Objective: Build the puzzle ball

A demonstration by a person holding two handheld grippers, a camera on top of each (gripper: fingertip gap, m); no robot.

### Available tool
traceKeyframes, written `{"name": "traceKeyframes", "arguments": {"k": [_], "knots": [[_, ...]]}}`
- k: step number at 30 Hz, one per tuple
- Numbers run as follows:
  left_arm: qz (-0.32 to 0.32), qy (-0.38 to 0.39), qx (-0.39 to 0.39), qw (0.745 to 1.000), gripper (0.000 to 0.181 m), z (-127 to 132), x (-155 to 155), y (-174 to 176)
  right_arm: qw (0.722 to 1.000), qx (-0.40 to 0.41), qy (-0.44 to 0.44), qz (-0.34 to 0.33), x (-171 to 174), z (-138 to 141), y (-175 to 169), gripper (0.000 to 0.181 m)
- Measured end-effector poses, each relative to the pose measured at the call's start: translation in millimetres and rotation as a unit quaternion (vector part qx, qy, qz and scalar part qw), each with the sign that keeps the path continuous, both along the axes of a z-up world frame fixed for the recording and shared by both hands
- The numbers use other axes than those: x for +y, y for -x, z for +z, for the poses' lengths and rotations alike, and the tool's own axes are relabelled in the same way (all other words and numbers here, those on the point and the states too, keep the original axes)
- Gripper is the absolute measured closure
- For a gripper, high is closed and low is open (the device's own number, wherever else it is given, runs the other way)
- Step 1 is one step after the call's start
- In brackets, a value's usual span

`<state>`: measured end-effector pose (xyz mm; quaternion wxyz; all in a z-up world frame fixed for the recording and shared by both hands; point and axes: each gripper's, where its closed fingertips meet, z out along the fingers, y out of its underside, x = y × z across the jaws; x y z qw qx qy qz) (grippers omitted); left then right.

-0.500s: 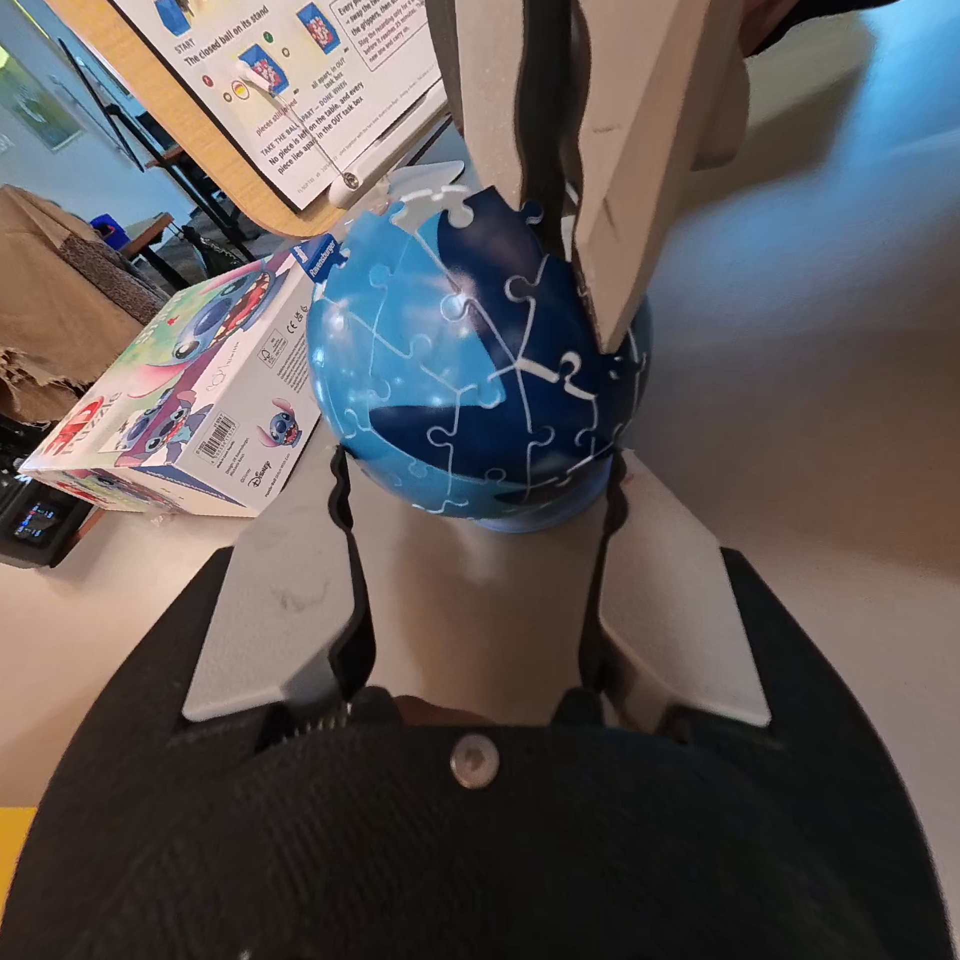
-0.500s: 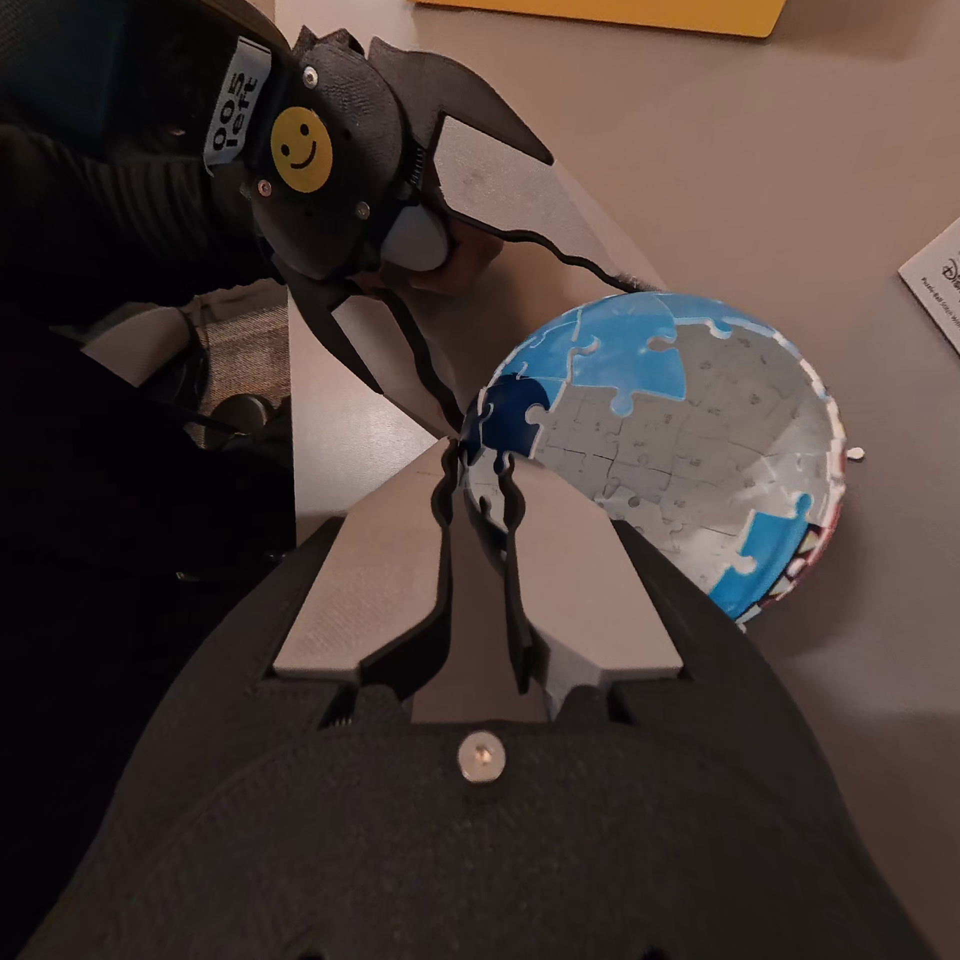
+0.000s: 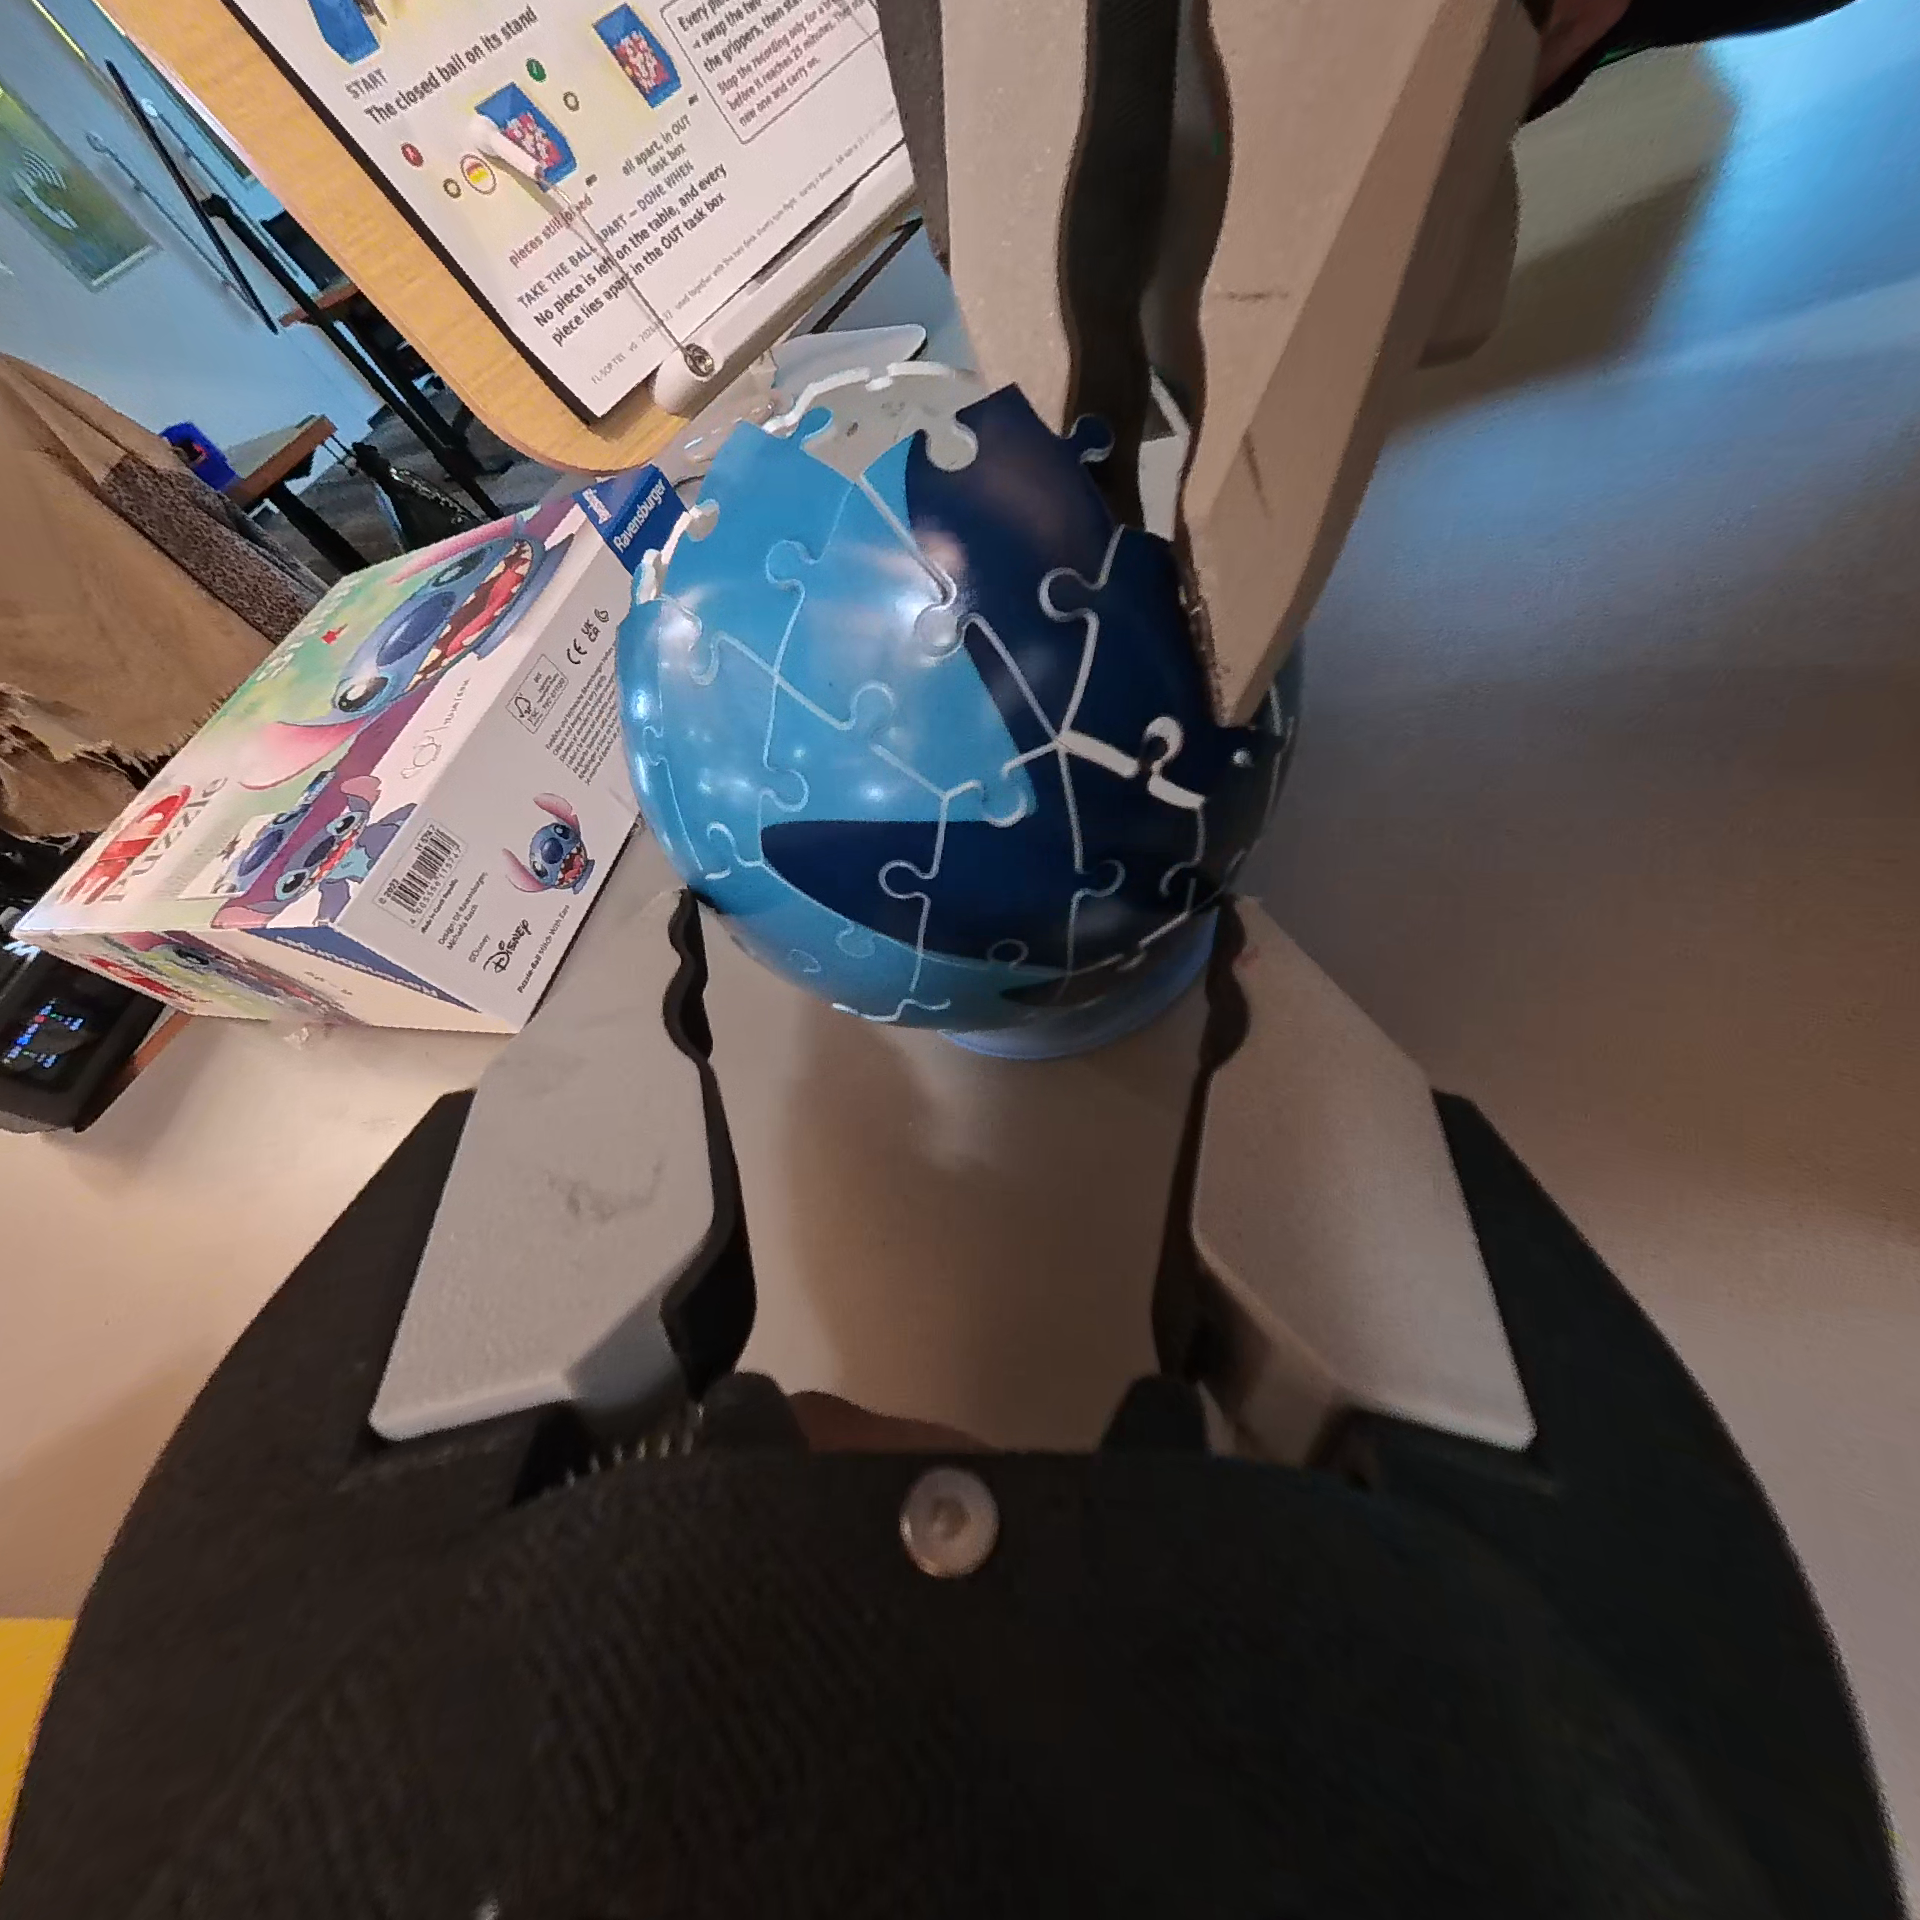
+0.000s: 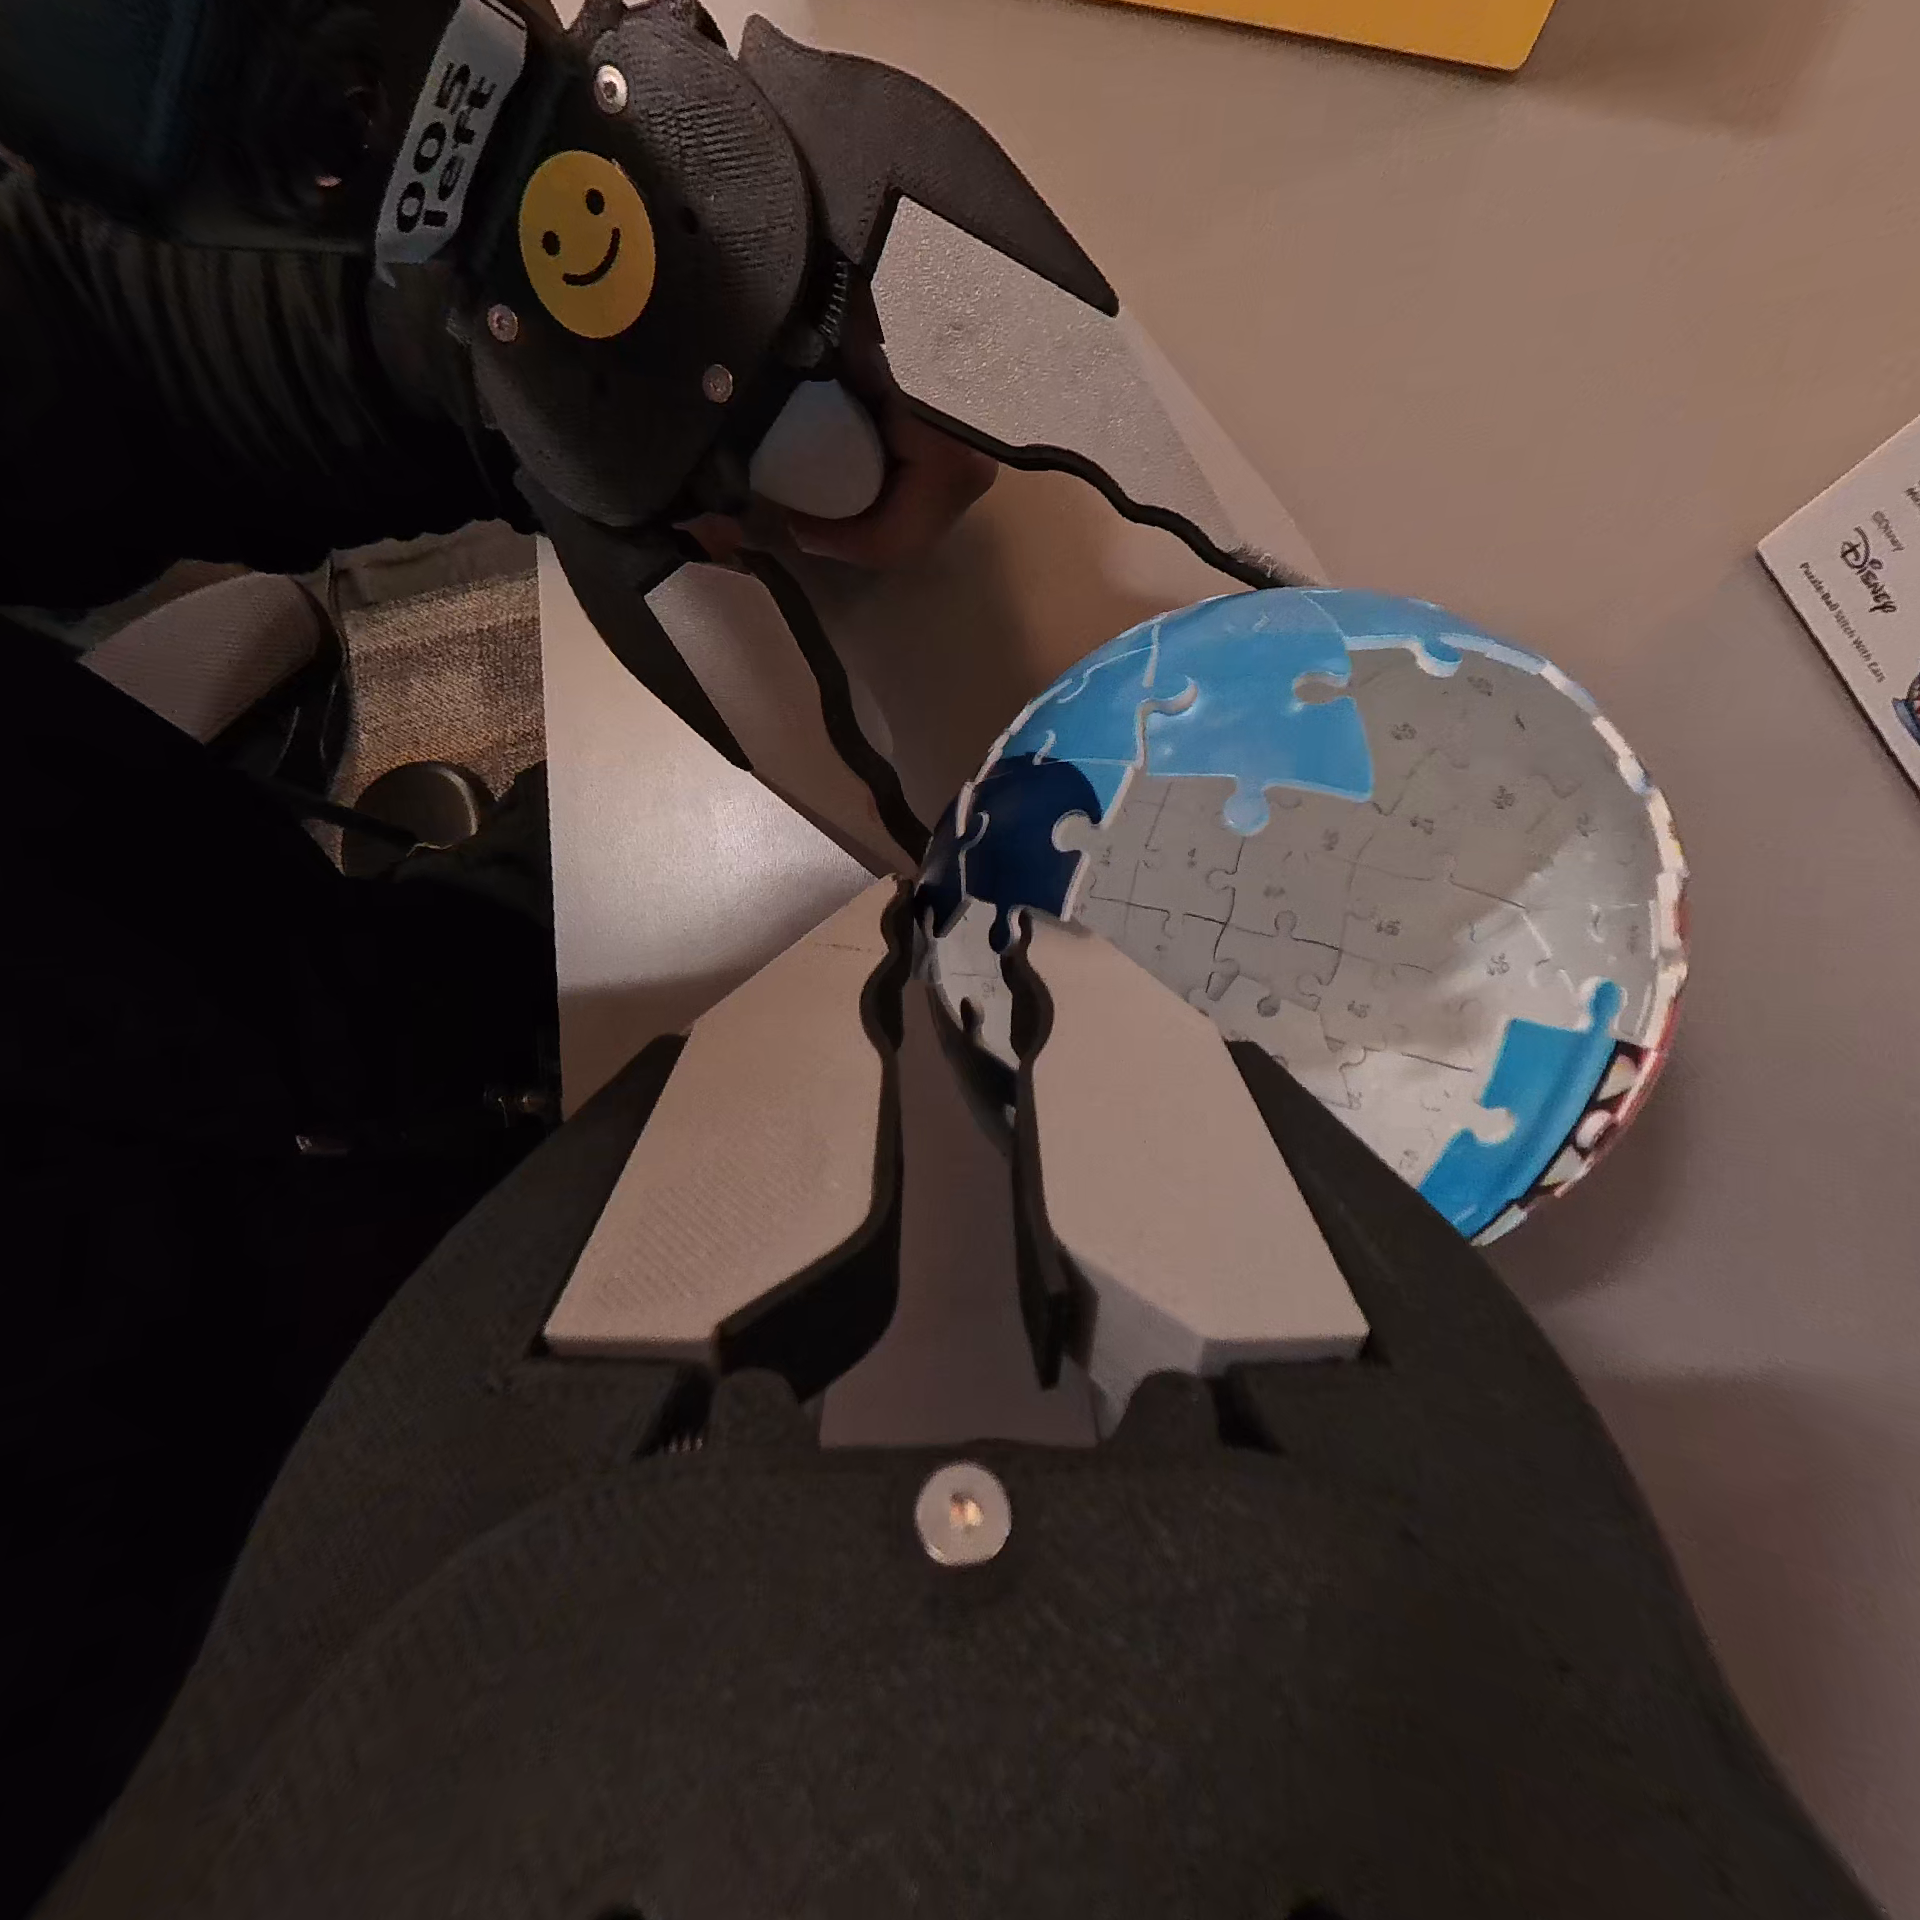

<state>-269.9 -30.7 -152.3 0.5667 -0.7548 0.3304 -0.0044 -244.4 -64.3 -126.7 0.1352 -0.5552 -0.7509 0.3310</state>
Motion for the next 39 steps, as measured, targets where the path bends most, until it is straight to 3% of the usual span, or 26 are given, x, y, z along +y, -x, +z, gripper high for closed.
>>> {"name": "traceKeyframes", "arguments": {"k": [8,18,32,39], "knots": [[0.005,0.003,-0.003,1.0,0.086,0,1,1,1.0,0.012,-0.016,0.007,1,1,3,0.168],[0.008,0.001,-0.007,1.0,0.087,0,2,2,0.998,-0.005,0.061,-0.008,2,6,-1,0.166],[0.013,0.003,-0.016,1.0,0.092,0,2,2,0.999,-0.042,0.009,-0.006,7,-2,0,0.168],[0.011,0.0,-0.016,1.0,0.094,0,1,2,0.999,-0.046,0.003,-0.014,15,5,-7,0.161]]}}
